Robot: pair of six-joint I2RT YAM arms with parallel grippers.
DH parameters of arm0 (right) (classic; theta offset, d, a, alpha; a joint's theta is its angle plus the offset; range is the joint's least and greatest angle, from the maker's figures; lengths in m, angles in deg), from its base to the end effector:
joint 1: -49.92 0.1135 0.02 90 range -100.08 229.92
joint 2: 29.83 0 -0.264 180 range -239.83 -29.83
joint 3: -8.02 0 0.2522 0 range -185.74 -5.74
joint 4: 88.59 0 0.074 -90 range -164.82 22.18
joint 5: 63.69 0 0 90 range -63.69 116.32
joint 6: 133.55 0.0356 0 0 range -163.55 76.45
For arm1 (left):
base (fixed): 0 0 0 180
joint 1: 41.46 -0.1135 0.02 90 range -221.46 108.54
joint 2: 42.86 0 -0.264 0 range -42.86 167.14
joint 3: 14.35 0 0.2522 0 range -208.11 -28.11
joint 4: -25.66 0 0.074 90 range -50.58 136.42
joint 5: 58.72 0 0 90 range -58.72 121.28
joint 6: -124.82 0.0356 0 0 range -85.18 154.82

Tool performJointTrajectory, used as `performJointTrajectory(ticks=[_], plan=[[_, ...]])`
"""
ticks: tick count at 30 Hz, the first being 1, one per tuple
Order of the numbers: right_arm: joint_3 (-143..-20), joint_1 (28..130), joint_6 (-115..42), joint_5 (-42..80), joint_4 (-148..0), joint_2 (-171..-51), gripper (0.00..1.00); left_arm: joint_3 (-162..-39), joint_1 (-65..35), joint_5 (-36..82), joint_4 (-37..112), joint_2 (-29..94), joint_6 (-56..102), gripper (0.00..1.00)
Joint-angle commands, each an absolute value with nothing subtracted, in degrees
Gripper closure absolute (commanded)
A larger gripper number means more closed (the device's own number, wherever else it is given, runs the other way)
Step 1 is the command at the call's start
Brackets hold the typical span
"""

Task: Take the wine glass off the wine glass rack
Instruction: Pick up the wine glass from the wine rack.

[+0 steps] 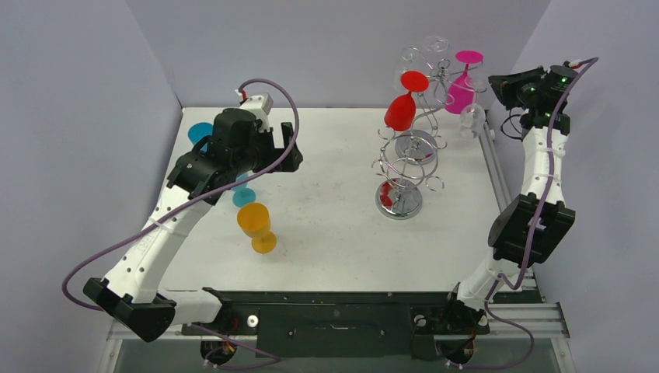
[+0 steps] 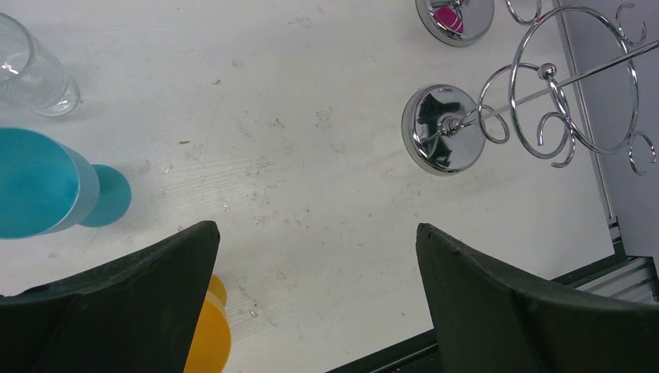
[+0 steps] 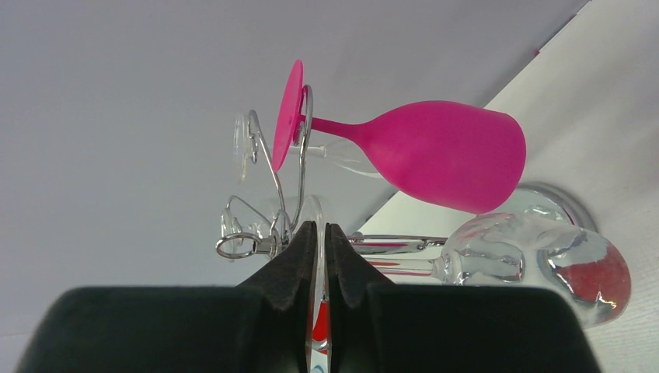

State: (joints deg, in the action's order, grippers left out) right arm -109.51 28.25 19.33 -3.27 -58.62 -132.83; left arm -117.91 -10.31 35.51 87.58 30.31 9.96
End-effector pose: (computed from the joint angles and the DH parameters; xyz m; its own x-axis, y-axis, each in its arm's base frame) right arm 0.4012 -0.1405 0.4061 -0.2205 0.9205 -0.3224 0.1650 0.3610 0.9178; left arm 0.2191 -0.1294 0.4365 -0.6003 -0.1270 -0.7896 0.2311 0.9176 -0.3233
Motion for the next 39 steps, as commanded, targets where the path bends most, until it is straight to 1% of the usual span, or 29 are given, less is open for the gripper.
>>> performJointTrajectory(ticks=[1, 9, 19, 29, 39], plan=[[-108.47, 28.30, 20.42, -4.63, -62.41, -130.54, 1.00, -117.73, -9.89, 35.87, 84.66, 29.43, 9.69, 0.04], [-107.65, 28.21, 21.38, -4.95, -63.18, -129.46, 1.00, -116.61, -9.82, 35.87, 83.89, 29.08, 9.60, 0.04], [-103.03, 27.88, 28.12, -7.07, -70.89, -126.01, 1.00, -116.46, -9.82, 36.23, 83.94, 29.13, 9.85, 0.04], [-101.16, 27.34, 30.39, -7.12, -72.46, -123.02, 1.00, -116.40, -9.82, 36.29, 83.92, 29.29, 9.86, 0.04], [-99.50, 27.68, 32.37, -8.27, -74.29, -123.21, 1.00, -116.53, -9.82, 36.20, 83.85, 29.64, 9.78, 0.04]])
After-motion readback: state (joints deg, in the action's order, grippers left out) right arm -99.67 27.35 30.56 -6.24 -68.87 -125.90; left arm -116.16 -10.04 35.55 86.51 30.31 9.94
